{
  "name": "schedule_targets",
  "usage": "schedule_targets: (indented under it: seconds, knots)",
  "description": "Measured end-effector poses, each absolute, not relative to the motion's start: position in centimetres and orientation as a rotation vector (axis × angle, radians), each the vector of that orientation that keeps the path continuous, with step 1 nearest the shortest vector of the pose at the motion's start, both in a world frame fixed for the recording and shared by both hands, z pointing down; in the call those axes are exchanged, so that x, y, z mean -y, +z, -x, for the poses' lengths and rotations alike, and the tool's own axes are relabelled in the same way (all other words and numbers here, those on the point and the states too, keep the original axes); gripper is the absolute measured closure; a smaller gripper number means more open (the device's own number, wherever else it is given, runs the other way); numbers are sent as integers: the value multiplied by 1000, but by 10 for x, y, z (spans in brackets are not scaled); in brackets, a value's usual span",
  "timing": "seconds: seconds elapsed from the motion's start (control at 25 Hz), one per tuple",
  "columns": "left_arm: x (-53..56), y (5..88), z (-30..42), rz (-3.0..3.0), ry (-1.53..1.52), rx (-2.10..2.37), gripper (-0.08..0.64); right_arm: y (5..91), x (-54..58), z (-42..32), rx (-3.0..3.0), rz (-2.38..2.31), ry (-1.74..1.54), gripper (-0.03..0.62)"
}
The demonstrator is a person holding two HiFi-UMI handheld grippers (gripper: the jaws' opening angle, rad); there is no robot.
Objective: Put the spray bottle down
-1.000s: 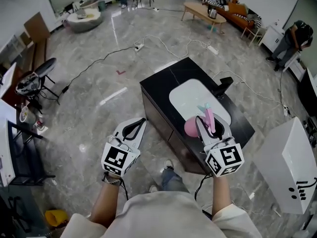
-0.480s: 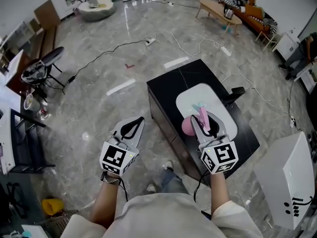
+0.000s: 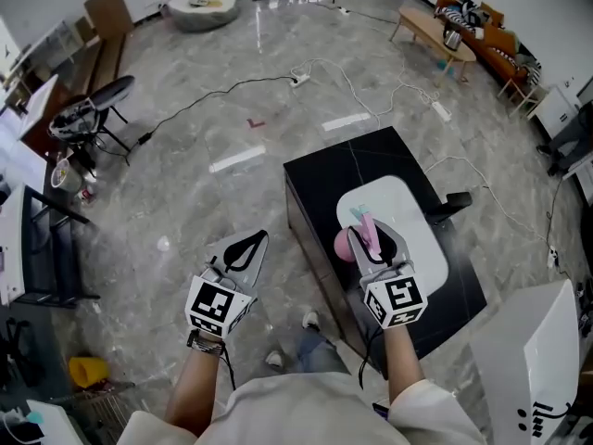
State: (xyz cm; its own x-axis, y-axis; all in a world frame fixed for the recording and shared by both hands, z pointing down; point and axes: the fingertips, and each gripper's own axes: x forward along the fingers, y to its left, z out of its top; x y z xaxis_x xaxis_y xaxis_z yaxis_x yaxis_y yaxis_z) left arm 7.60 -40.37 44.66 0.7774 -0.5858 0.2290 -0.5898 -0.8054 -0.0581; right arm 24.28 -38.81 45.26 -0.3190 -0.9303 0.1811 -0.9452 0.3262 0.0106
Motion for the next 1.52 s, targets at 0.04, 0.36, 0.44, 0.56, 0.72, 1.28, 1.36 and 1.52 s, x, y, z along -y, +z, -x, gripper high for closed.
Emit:
schedule_targets:
  seconds: [0.04, 0.36, 0.44, 0.56, 0.72, 1.28, 1.36, 1.52]
  knots:
    - [406, 448, -76, -2942, 374, 982, 557, 457, 394, -241, 2431, -1710, 136, 448]
    - [420, 455, -72, -2890, 376, 1077, 557, 499, 433, -236, 2473, -1592, 168, 448]
    - [422, 458, -70, -2872, 379, 1105, 557, 511, 441, -237, 2473, -1575, 180, 448]
    - [424, 463, -67, -2848, 395, 1135, 557, 528, 452, -238, 2471, -1564, 205, 448]
    - [429, 469, -62, -2819, 407, 1165, 557, 544, 465, -233, 2461, -1528, 205, 448]
    - [430, 497, -55, -2708, 454, 1284, 557, 596, 486, -231, 2468, -1442, 238, 448]
    - [430, 499, -54, -2698, 460, 1295, 557, 599, 488, -230, 2467, -1433, 233, 448]
    - [431, 499, -54, -2683, 456, 1315, 557, 606, 489, -229, 2467, -1417, 232, 448]
